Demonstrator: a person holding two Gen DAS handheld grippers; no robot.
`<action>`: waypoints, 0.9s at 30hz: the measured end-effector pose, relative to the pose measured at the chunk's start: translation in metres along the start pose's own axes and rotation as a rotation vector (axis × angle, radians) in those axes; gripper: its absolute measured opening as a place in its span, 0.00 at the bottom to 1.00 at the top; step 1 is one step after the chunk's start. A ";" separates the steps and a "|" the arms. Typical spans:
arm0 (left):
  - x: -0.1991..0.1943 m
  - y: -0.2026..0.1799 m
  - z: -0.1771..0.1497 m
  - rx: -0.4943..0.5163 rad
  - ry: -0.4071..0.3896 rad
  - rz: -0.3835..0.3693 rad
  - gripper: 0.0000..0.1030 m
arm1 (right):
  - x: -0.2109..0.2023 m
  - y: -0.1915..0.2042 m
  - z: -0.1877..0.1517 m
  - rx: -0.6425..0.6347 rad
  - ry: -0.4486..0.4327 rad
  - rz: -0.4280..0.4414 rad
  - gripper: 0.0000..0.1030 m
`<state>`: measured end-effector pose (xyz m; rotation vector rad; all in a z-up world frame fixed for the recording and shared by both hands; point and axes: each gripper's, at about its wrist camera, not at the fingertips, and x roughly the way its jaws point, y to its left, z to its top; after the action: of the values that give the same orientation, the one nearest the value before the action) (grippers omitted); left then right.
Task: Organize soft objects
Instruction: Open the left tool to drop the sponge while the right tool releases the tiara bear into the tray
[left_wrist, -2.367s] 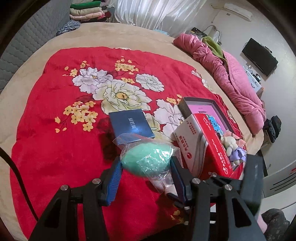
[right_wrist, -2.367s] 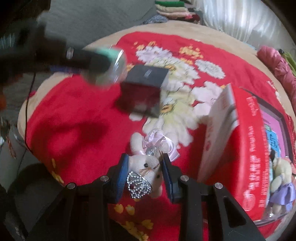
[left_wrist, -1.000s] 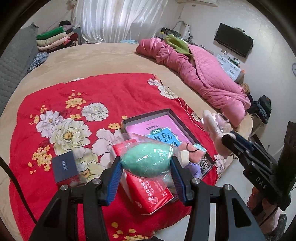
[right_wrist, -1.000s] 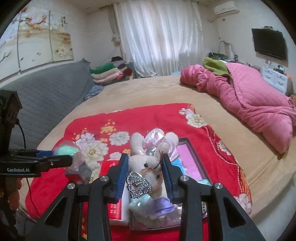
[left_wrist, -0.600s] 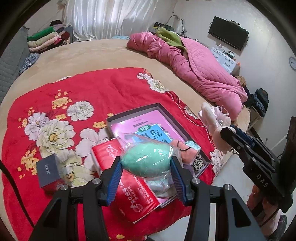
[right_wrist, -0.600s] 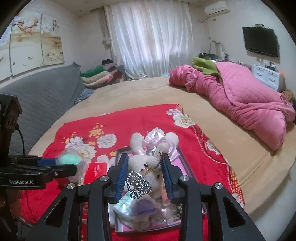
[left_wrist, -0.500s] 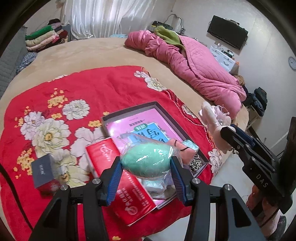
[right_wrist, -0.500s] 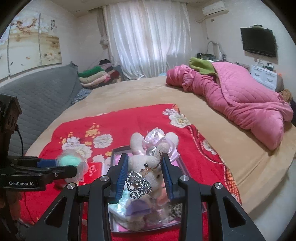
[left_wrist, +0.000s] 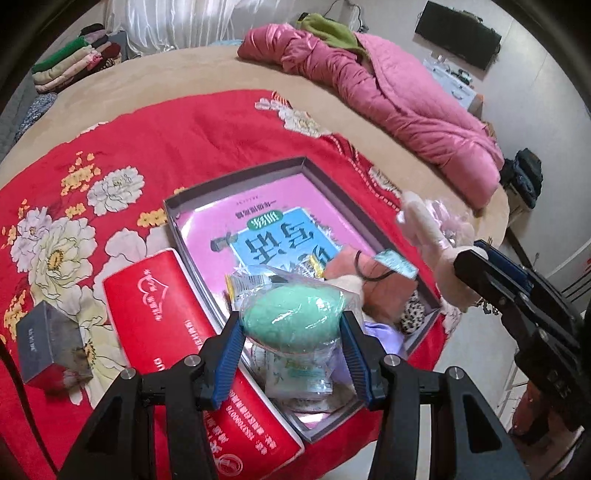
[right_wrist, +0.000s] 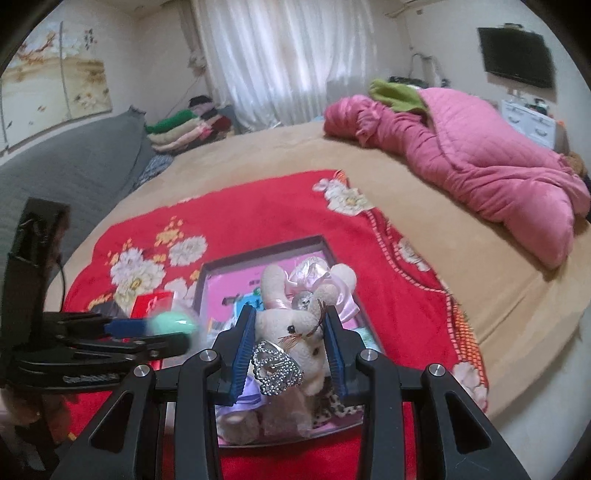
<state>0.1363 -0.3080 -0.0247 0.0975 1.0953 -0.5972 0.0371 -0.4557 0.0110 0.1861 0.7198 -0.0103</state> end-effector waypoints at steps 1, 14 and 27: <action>0.006 -0.001 -0.001 0.007 0.010 0.009 0.50 | 0.006 0.000 -0.001 0.001 0.015 0.021 0.37; 0.032 0.002 -0.006 0.015 0.063 0.032 0.53 | 0.059 0.004 -0.021 -0.053 0.133 0.009 0.38; 0.029 -0.001 -0.007 0.032 0.065 0.047 0.55 | 0.058 0.004 -0.021 -0.043 0.138 -0.009 0.52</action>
<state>0.1391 -0.3176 -0.0525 0.1706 1.1438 -0.5726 0.0674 -0.4449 -0.0420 0.1431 0.8579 0.0093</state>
